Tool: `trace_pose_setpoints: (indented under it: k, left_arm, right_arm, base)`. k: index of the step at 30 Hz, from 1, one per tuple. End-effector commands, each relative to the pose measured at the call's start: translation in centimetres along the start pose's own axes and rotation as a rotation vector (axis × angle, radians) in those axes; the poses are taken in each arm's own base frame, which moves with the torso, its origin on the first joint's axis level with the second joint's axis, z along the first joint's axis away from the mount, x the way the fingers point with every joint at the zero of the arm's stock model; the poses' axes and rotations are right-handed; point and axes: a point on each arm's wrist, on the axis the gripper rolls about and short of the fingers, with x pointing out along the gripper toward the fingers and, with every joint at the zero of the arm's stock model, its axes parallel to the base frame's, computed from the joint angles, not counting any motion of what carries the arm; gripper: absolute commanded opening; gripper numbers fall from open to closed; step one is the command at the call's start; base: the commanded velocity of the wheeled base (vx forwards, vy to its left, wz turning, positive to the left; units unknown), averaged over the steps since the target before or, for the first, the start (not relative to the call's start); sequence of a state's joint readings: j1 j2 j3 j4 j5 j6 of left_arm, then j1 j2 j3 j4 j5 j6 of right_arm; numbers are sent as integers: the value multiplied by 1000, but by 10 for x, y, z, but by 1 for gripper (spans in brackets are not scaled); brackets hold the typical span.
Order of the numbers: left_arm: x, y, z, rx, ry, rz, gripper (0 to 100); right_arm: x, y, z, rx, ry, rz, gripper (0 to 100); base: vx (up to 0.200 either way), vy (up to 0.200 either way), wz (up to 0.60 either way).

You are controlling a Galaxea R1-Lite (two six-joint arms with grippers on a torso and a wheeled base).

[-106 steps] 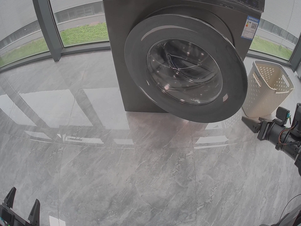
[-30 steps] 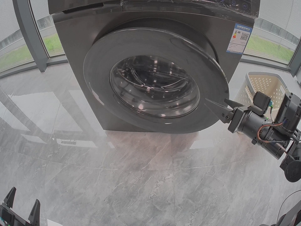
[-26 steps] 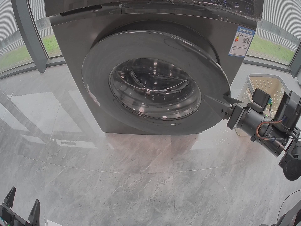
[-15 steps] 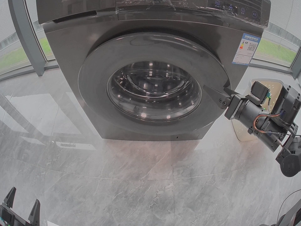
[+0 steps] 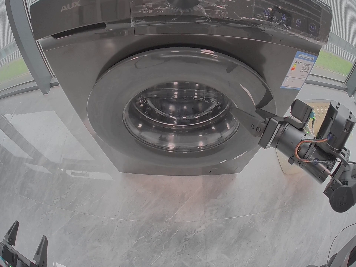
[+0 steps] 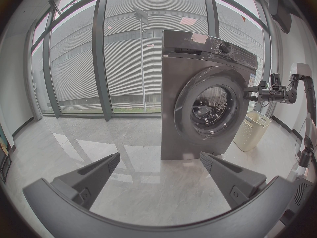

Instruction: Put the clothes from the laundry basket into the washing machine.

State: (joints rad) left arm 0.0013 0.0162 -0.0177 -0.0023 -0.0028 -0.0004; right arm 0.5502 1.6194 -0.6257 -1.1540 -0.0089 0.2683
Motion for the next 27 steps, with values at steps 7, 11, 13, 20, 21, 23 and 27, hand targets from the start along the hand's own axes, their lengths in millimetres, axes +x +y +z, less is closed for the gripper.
trace_pose_setpoints:
  k: [7, 11, 13, 20, 21, 23, 27]
  left_arm:
    - [0, 0, -5, -3, 1, 0, 100]
    - [0, 0, -5, -3, 1, 0, 100]
    - [0, 0, -5, -6, 1, -2, 100]
    - [0, 0, -5, -7, 2, -2, 100]
    - [0, 0, -5, -7, 2, -2, 100]
    - [0, 0, -5, -9, 4, -2, 100]
    - [0, 0, -5, -9, 2, -2, 100]
  right_arm:
    - [-2, -2, 2, -2, -14, -13, 100]
    - [-23, 2, -13, -4, 56, 10, 100]
    - [-44, 10, -25, -1, 121, 62, 100]
    - [-128, 9, -52, -57, 269, 141, 100]
    - [-137, 8, -49, -58, 252, 144, 100]
    - [-154, 6, -44, -58, 215, 145, 100]
    - [-182, -6, -31, -83, 133, 48, 100]
  base:
    - [0, 0, 0]
    - [0, 0, 0]
    - [0, 0, 0]
    - [0, 0, 0]
    - [0, 0, 0]
    - [0, 0, 0]
    - [0, 0, 0]
